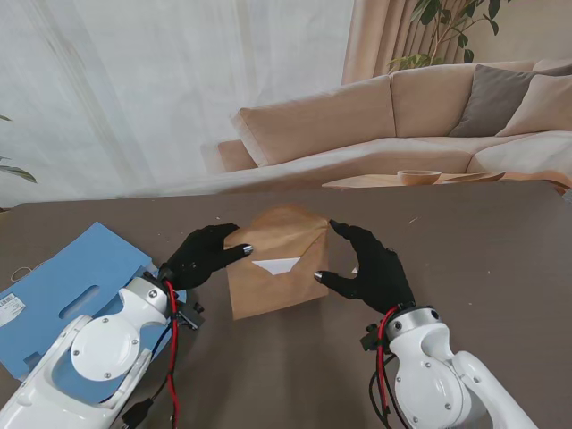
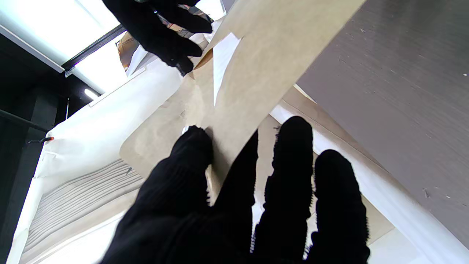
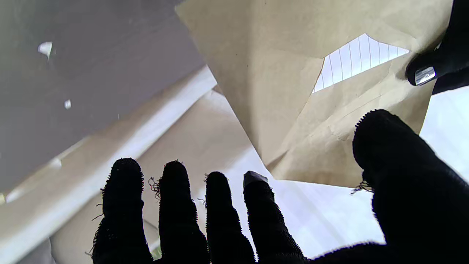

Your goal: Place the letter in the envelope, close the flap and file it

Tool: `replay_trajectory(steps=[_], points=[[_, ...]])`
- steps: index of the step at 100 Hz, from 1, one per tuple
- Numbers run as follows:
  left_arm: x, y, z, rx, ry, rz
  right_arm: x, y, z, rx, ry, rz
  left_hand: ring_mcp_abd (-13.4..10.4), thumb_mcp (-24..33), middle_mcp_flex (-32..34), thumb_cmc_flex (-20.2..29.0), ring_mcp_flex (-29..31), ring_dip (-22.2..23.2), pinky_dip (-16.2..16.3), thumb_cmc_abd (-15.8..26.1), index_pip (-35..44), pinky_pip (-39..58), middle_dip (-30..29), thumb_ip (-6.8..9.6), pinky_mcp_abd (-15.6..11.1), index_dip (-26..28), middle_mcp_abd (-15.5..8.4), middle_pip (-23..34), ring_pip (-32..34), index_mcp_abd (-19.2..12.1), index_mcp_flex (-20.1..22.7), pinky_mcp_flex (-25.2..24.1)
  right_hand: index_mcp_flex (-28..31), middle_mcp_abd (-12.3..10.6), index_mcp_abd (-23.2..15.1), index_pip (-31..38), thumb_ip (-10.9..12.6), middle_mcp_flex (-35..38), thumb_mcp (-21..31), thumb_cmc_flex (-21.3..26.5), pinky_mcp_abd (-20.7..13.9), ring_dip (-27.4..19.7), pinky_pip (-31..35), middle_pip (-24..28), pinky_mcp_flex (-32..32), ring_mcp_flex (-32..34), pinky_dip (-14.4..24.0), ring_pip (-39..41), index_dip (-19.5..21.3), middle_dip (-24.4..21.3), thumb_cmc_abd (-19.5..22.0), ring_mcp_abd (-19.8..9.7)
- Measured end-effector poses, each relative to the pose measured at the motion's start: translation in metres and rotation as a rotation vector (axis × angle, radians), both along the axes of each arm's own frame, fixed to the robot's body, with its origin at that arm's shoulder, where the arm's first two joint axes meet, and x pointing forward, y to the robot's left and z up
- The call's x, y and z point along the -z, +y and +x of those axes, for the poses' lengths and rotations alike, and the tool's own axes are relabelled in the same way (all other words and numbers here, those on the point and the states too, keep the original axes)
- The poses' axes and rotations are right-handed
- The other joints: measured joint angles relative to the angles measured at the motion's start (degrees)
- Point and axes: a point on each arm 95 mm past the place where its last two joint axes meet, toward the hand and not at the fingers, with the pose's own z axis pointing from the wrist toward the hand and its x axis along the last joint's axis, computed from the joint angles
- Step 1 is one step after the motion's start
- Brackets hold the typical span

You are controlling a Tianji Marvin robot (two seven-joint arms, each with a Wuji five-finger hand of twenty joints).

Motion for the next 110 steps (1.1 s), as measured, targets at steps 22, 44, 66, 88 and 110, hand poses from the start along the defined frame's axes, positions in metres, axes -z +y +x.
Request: replay_trajectory(steps=[22, 44, 66, 88, 110], points=[[0.001, 0.007, 0.005, 0.006, 0.016, -0.01, 0.011, -0.003, 0.017, -0.068, 0.131, 0.173, 0.0, 0.0, 0.0, 0.0, 0.0, 0.0, 0.0, 0.0, 0.0, -0.1, 0.0, 0.0, 0.0, 0.0, 0.0, 0.0, 0.0, 0.0, 0.0, -0.3, 1.2, 0.0, 0.6, -0.5, 0.0, 1.6, -0.9, 0.0, 0.0, 0.0, 0.1, 2.8, 0.4, 1.1, 0.6, 1.6, 0.0, 0.2, -0.1, 0.0], [0.0, 0.009, 0.007, 0.029, 0.054, -0.058, 0.017, -0.004, 0.028, -0.119, 0.196, 0.276, 0.0, 0.0, 0.0, 0.0, 0.0, 0.0, 0.0, 0.0, 0.0, -0.1, 0.0, 0.0, 0.0, 0.0, 0.0, 0.0, 0.0, 0.0, 0.0, -0.4, 6.8, -1.0, 0.3, 2.1, 0.1, 8.7, 1.8, 1.9, -0.1, 1.3, 3.4, 4.6, 3.1, 5.1, 2.1, 4.4, 0.3, 1.0, -2.8, 0.0], [0.0, 0.008, 0.006, 0.05, 0.092, -0.071, 0.022, -0.003, 0.038, -0.15, 0.197, 0.322, 0.0, 0.0, 0.0, 0.0, -0.7, 0.0, 0.0, 0.0, 0.0, -0.1, 0.0, 0.0, 0.0, 0.0, 0.0, 0.0, -0.1, 0.0, 0.0, -0.5, 14.4, -3.0, -2.9, 9.5, 0.1, 19.9, 9.2, 6.1, -0.1, 3.5, 8.7, 6.6, 6.6, 12.6, 3.3, 9.6, 2.9, 2.2, -4.3, 0.0], [-0.002, 0.006, 0.004, 0.057, 0.093, -0.07, 0.023, 0.004, 0.041, -0.185, 0.208, 0.4, 0.0, 0.0, 0.0, 0.0, -0.7, 0.1, 0.0, 0.5, 0.0, -0.7, 0.6, 0.0, 0.0, 0.1, 0.0, 0.0, -0.1, 0.0, 0.0, -0.5, 25.1, -4.2, -6.5, 20.0, -2.6, 32.9, 10.7, 12.5, -0.1, 6.6, 13.9, 8.5, 10.1, 19.4, 4.3, 15.5, 1.3, 3.7, -4.5, -0.1], [-0.002, 0.003, 0.003, 0.06, 0.096, -0.072, 0.022, 0.012, 0.041, -0.213, 0.225, 0.457, 0.0, 0.0, 0.0, 0.0, -0.8, 0.1, 0.0, 0.8, 0.0, -0.9, 0.7, 0.0, 0.0, 0.1, 0.1, -1.0, -0.6, 0.0, 0.0, -0.6, 26.3, -4.4, -10.1, 34.8, -3.8, 35.2, 11.1, 16.5, -0.1, 8.8, 16.5, 12.9, 11.2, 21.4, 4.4, 20.2, 2.5, 7.5, -7.0, -0.1]])
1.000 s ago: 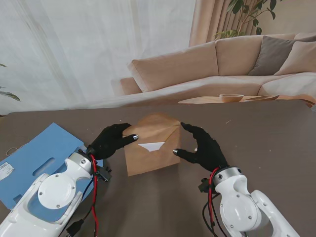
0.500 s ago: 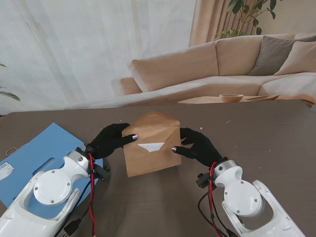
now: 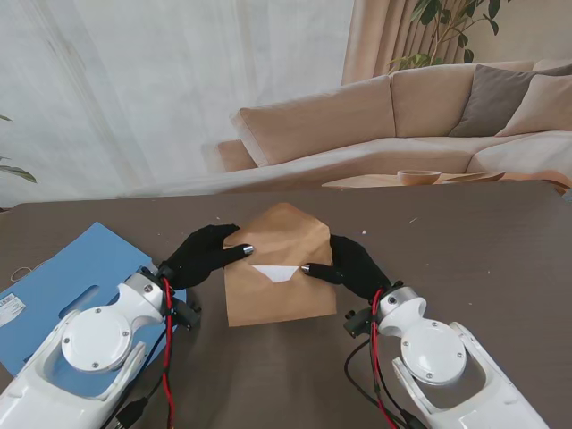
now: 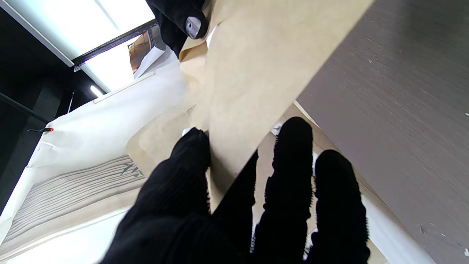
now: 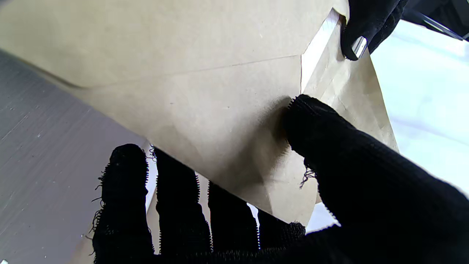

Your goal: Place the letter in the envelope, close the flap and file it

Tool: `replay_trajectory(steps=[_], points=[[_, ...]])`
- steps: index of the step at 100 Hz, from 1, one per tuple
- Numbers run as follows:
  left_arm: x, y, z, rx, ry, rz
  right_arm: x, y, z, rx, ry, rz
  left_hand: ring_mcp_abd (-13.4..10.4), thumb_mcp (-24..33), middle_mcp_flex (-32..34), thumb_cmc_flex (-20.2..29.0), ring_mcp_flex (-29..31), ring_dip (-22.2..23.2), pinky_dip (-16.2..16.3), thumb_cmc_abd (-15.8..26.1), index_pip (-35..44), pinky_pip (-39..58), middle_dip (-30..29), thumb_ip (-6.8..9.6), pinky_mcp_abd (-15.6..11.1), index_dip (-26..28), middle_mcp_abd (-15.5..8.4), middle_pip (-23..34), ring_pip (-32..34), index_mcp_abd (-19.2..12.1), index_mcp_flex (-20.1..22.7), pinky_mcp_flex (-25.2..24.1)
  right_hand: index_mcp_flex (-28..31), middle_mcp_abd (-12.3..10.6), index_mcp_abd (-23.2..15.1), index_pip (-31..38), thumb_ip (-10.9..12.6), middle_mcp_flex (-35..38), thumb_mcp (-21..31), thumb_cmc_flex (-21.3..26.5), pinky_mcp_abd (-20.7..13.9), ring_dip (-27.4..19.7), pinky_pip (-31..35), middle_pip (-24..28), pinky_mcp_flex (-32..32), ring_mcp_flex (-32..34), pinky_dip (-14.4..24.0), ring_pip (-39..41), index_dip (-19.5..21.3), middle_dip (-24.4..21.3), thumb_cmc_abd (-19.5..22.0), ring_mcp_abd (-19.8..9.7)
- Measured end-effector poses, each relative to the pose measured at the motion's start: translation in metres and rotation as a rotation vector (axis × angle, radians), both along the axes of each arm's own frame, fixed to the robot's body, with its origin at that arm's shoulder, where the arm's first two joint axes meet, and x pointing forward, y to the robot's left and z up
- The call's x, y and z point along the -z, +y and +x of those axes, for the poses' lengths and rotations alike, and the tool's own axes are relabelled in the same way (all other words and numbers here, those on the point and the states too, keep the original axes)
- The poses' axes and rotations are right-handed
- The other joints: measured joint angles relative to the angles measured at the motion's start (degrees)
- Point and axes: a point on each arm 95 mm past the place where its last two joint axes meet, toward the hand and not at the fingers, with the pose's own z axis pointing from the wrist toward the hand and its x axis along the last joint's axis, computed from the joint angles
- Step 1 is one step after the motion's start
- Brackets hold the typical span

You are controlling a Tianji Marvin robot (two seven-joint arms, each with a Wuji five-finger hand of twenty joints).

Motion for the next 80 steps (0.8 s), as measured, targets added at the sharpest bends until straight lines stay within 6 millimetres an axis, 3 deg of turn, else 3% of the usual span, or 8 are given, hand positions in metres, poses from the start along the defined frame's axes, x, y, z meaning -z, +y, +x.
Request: replay_trajectory(steps=[11, 18, 36, 45, 53, 56, 65, 80], points=[[0.0, 0.0, 0.0, -0.001, -0.001, -0.001, 0.0, 0.002, 0.0, 0.013, 0.009, -0.003, 0.0, 0.0, 0.0, 0.0, -0.6, 0.0, 0.0, 0.0, 0.0, -0.4, 0.0, 0.0, 0.0, 0.0, 0.0, 0.0, 0.0, 0.0, 0.0, -0.4, -1.7, 0.0, 0.0, 5.3, -0.5, 0.2, 0.5, 0.0, 0.0, 1.6, 2.2, 5.5, 2.2, 1.7, 1.1, 3.8, 13.0, 3.5, -0.6, 0.0], [0.0, 0.0, 0.0, -0.001, -0.003, -0.002, -0.001, 0.002, 0.0, 0.021, 0.019, 0.002, 0.0, 0.0, -0.3, 0.0, -0.6, 0.0, 0.0, 0.0, 0.0, -0.7, 0.0, 0.0, -0.1, 0.0, 0.0, 0.0, -0.3, 0.0, 0.0, -0.5, -1.9, 0.0, 0.0, 6.4, -0.5, 3.0, 1.0, 0.0, 0.2, 2.1, 4.1, 7.4, 4.1, 4.6, 1.3, 6.2, 15.0, 4.1, -0.6, 0.0], [0.0, 0.001, 0.0, -0.002, -0.002, -0.004, -0.002, 0.005, 0.0, 0.024, 0.037, 0.078, 0.0, 0.1, -1.8, 0.1, -2.1, 0.0, 0.0, 0.2, -0.8, -2.4, -0.6, 0.0, -0.9, -3.0, 0.7, -2.6, -2.7, -0.5, 0.0, -1.6, 4.5, 1.7, 0.1, 2.6, -1.2, 12.2, 3.2, 6.4, 2.1, 2.4, 7.4, 5.1, 9.6, 11.4, 1.8, 8.8, -0.3, 1.9, 1.1, 0.1], [0.0, 0.001, 0.0, -0.005, 0.0, -0.005, -0.003, 0.006, 0.0, 0.027, 0.039, 0.093, 0.1, 0.3, -3.4, 0.1, -3.9, 0.0, -0.2, 0.2, -3.8, -4.9, -2.2, 0.0, -1.6, -8.7, 1.3, -5.8, -5.7, -1.5, 0.3, -3.0, 6.6, 2.3, -0.8, 2.8, -1.2, 13.5, 3.3, 6.9, 2.3, 2.4, 8.9, 4.7, 10.9, 12.4, 1.8, 10.1, -1.8, 2.2, 1.2, 0.1], [0.001, 0.003, -0.001, -0.01, 0.003, -0.008, -0.003, 0.007, 0.0, 0.032, 0.041, 0.099, 0.2, -5.2, -7.3, 0.5, -7.1, -1.1, -0.8, 0.2, -8.1, -8.2, -3.3, 0.7, -2.3, -13.6, 1.9, -10.1, -9.6, -1.8, -3.8, -5.4, 7.4, 2.9, -1.7, 3.4, -1.3, 13.5, 3.3, 6.9, 2.5, 2.6, 10.2, 4.8, 11.5, 12.9, 1.9, 11.5, -1.1, 3.4, 1.5, 0.3], [0.0, 0.004, -0.002, -0.01, 0.008, -0.013, -0.003, 0.007, 0.0, 0.04, 0.039, 0.101, 0.2, -5.0, -8.2, -2.3, -8.4, -1.4, -0.8, -0.2, -10.6, -9.5, -4.5, 0.73, -2.4, -15.2, 2.0, -10.8, -10.7, -1.5, -3.6, -6.1, 7.4, 3.0, -2.0, 3.7, -1.3, 13.5, 3.3, 6.9, 2.5, 3.1, 10.3, 4.9, 11.6, 12.9, 2.0, 12.1, -0.3, 3.9, 1.5, 0.7], [0.0, 0.007, -0.004, 0.007, 0.027, -0.018, -0.004, 0.006, 0.0, 0.081, 0.036, 0.113, -0.6, 5.9, -13.2, -15.6, -11.4, -2.8, -0.8, -3.8, -18.6, -12.7, -7.3, 0.73, -3.6, -22.7, 2.1, -14.4, -15.0, 0.2, -6.5, -7.8, 7.4, 3.4, -2.6, 3.9, -1.3, 13.5, 3.3, 6.9, 2.9, 3.2, 11.0, 4.9, 12.0, 12.9, 2.5, 12.8, 0.9, 4.6, 1.5, 0.8], [0.001, 0.01, -0.005, 0.035, 0.01, 0.031, -0.004, 0.006, 0.002, 0.12, 0.058, 0.133, -1.9, 9.8, -19.5, -28.1, -15.8, -5.9, -0.8, -9.8, -24.6, -18.6, -11.7, 0.16, -4.5, -27.7, 2.0, -19.4, -22.1, 0.7, -11.3, -10.3, 8.0, 3.9, -2.7, 3.9, -1.3, 13.5, 3.3, 6.9, 3.0, 3.2, 11.6, 5.5, 12.7, 13.7, 2.6, 13.6, 1.3, 4.9, 1.5, 0.9]])
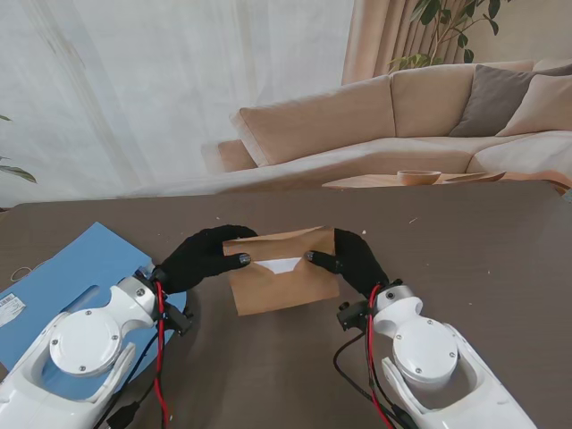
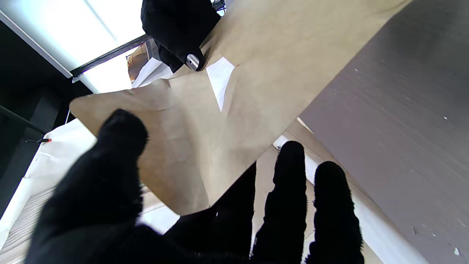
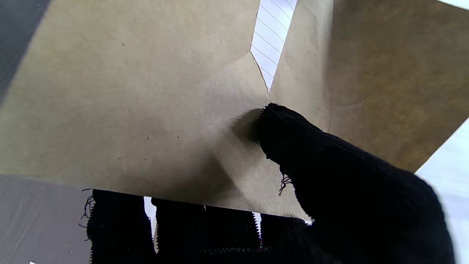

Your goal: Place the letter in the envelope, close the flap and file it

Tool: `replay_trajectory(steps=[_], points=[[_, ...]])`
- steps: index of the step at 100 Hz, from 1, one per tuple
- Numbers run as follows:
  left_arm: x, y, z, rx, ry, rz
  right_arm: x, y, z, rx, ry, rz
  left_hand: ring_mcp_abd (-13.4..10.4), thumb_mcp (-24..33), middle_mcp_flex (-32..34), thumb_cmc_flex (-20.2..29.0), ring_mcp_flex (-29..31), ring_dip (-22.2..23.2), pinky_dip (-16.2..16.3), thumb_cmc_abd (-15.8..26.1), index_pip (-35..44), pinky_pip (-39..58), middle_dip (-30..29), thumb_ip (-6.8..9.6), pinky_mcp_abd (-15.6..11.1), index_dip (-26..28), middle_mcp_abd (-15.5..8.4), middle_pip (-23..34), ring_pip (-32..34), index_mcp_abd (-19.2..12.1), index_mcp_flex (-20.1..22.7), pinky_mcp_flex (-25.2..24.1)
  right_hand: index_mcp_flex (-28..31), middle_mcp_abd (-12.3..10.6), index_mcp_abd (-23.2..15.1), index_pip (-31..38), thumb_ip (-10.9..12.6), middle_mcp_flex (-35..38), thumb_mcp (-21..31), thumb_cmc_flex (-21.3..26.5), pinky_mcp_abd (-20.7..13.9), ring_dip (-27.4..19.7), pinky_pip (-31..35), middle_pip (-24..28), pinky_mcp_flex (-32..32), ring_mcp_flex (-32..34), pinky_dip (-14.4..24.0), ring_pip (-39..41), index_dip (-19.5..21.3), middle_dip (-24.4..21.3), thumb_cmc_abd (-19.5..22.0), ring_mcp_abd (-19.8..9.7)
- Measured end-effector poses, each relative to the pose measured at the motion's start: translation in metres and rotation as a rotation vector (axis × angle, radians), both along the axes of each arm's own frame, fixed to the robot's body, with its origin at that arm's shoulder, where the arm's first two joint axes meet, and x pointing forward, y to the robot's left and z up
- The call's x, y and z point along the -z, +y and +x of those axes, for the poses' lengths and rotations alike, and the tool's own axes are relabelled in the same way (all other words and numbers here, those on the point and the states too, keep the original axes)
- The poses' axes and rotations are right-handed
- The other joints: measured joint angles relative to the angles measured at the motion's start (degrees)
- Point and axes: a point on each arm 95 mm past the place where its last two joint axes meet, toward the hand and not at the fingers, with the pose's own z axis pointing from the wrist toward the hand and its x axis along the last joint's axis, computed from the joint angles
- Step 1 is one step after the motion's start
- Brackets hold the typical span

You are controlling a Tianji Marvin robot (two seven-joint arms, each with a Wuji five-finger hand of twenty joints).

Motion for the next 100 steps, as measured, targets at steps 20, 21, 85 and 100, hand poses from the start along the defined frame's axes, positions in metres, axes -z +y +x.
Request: replay_trajectory(steps=[20, 21, 85, 100], points=[[-0.001, 0.004, 0.0, 0.005, -0.004, -0.008, -0.001, -0.003, 0.002, 0.036, 0.008, 0.001, -0.7, 3.5, -2.1, -12.4, -1.4, -2.1, 0.0, -2.2, -4.0, -5.7, -3.0, -2.37, -0.6, -1.4, -0.1, -3.5, -5.7, 0.0, -0.5, -1.5, 0.2, 0.3, 0.0, 0.0, 0.0, 0.6, 0.1, 0.0, 0.0, 0.0, 0.6, 0.1, 0.6, 0.6, 0.1, 0.6, 0.5, 0.3, 0.0, 0.0], [-0.001, 0.004, 0.0, 0.005, -0.003, -0.009, -0.001, -0.004, 0.002, 0.038, 0.008, 0.0, -0.7, 3.7, -2.1, -12.9, -1.4, -2.1, 0.0, -2.2, -4.3, -5.9, -3.1, -2.37, -0.6, -1.5, -0.1, -3.6, -5.7, 0.0, -0.5, -1.5, 0.2, 0.3, 0.0, 0.0, 0.0, 0.6, 0.1, 0.0, 0.1, 0.1, 0.6, 0.1, 0.6, 0.6, 0.1, 0.6, 0.5, 0.3, 0.0, 0.0], [0.002, -0.011, -0.003, -0.094, 0.057, 0.024, 0.003, 0.001, -0.008, -0.005, -0.054, -0.011, 3.8, -18.7, 6.7, 10.7, 4.7, 3.7, 6.6, 10.8, -1.7, -8.0, -3.6, -0.12, 1.3, 12.4, 4.7, -9.1, -13.4, 0.2, 17.5, 0.5, 0.2, 0.4, 0.0, -0.1, -0.9, 0.6, 0.6, 0.0, 0.1, 0.5, 0.7, 0.1, 0.6, 0.6, 0.1, 0.7, 1.2, 0.6, 0.0, 0.0], [0.002, -0.008, -0.006, -0.023, 0.101, 0.011, 0.003, 0.001, -0.008, 0.003, -0.06, -0.013, 3.0, -10.8, 7.7, 11.2, 5.8, 3.9, 3.6, 6.5, -4.4, -1.6, -3.8, -0.09, 1.3, 7.6, 3.1, -5.0, -5.5, -0.8, 13.9, 1.5, 0.3, 0.4, 0.0, -0.1, -0.9, 0.6, 0.6, 0.0, 0.1, 0.5, 0.7, 0.1, 0.6, 0.6, 0.1, 0.7, 1.2, 0.6, 0.0, 0.0]])
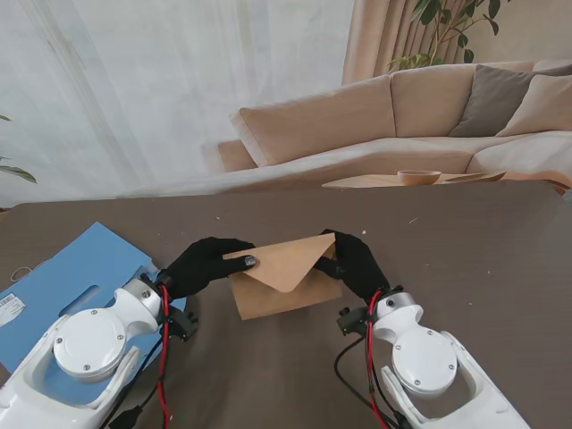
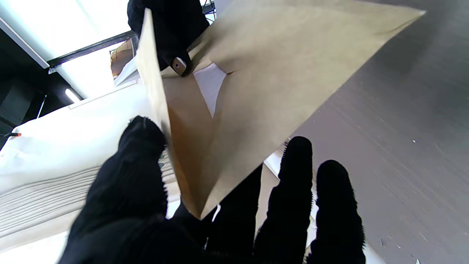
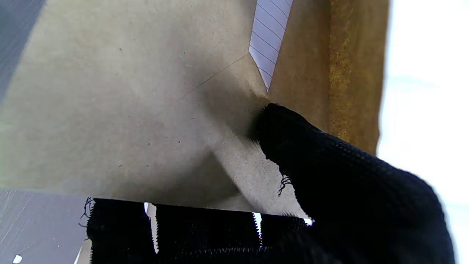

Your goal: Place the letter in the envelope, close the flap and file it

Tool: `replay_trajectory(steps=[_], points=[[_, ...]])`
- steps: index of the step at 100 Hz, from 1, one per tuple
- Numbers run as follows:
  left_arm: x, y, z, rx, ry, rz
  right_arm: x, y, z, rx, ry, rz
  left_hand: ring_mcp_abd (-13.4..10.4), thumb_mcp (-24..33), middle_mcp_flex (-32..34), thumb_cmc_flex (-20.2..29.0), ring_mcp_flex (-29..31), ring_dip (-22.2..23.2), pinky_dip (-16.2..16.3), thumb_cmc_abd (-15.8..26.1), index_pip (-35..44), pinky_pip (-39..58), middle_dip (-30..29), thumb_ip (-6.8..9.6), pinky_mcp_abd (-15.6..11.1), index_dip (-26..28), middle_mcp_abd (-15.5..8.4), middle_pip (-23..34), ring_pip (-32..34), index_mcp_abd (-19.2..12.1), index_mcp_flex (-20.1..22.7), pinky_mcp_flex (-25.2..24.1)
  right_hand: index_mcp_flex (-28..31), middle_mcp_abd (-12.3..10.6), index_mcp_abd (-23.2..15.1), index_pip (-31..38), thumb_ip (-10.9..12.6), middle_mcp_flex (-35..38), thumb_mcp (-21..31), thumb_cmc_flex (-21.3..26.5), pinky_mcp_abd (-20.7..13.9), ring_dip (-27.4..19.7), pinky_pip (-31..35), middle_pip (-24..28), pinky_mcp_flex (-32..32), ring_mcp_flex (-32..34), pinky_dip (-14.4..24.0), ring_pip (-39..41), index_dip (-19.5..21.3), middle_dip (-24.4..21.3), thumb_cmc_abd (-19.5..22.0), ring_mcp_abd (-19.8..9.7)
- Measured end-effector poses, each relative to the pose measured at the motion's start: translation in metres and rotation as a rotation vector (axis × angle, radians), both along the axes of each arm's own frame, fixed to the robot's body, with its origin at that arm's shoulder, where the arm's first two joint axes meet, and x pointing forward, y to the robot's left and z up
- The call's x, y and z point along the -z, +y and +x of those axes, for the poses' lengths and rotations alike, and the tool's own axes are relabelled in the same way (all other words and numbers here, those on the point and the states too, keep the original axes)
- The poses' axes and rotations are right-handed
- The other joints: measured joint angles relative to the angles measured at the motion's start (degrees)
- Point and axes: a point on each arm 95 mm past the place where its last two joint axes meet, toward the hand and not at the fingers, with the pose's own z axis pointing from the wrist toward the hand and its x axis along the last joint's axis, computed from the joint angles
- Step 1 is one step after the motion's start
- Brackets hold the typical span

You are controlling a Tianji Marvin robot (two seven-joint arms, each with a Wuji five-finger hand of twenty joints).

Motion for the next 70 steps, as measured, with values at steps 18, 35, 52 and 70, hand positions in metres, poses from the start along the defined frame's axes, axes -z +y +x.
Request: replay_trajectory(steps=[18, 35, 52, 70], points=[[-0.0008, 0.0029, -0.0018, 0.028, -0.006, 0.034, -0.0015, 0.001, 0.0012, 0.002, -0.002, 0.006, -1.6, 6.6, 2.8, 2.6, 0.0, -1.9, -0.7, -3.2, 3.5, 3.2, -0.6, 0.0, -0.2, 0.8, -1.7, 3.0, 7.2, -0.9, 0.5, 0.1, 0.0, 0.0, 0.0, 0.0, 0.0, 0.0, 0.0, 0.0, 0.0, 0.0, 0.0, 0.0, 0.0, 0.0, 0.0, 0.0, 0.0, 0.1, 0.0, 0.0], [-0.0008, 0.0021, -0.0015, 0.031, -0.021, 0.049, -0.0028, 0.0016, 0.0026, -0.003, -0.006, 0.009, -2.1, 1.4, 7.9, 15.1, 1.5, -1.9, -0.7, -2.8, 15.0, 6.6, 8.2, 0.0, -0.6, 1.1, -3.1, 5.8, 13.1, -3.6, 3.0, 1.2, 0.0, 0.0, 0.0, -0.4, 0.0, 0.0, 0.0, 0.0, 0.0, 0.0, 0.0, 0.0, -0.5, 0.0, 0.0, 0.0, 0.0, 0.1, 0.0, 0.0], [-0.0015, 0.0, -0.0006, -0.005, -0.03, 0.019, -0.0025, 0.0017, 0.0026, -0.043, -0.014, 0.001, -2.1, 1.1, 9.6, 16.9, 3.5, -1.0, -0.7, -2.8, 19.8, 10.2, 10.5, 0.0, -0.6, 1.6, -3.1, 9.4, 18.4, -3.6, 4.2, 3.4, -1.0, -0.2, 1.4, -2.9, 0.0, -1.4, 0.0, 0.0, 0.0, 0.0, -0.3, -2.4, -4.0, -2.0, -0.1, -2.0, -3.6, -1.5, 0.8, 0.0], [-0.0034, -0.0002, 0.0013, -0.05, -0.048, -0.011, -0.0034, -0.0043, -0.001, -0.154, -0.001, -0.039, -2.1, 2.3, 9.6, 17.0, 3.6, -0.1, -0.7, -2.8, 22.9, 12.4, 13.3, 0.0, -0.6, 5.4, -2.6, 12.3, 21.5, -3.5, 4.1, 3.8, -10.0, -2.0, 3.2, -21.5, 0.7, -18.5, 3.9, 1.5, -3.1, -2.2, -10.0, -8.7, -16.3, -15.9, -0.9, -13.0, -0.6, -4.6, 1.1, -0.2]])
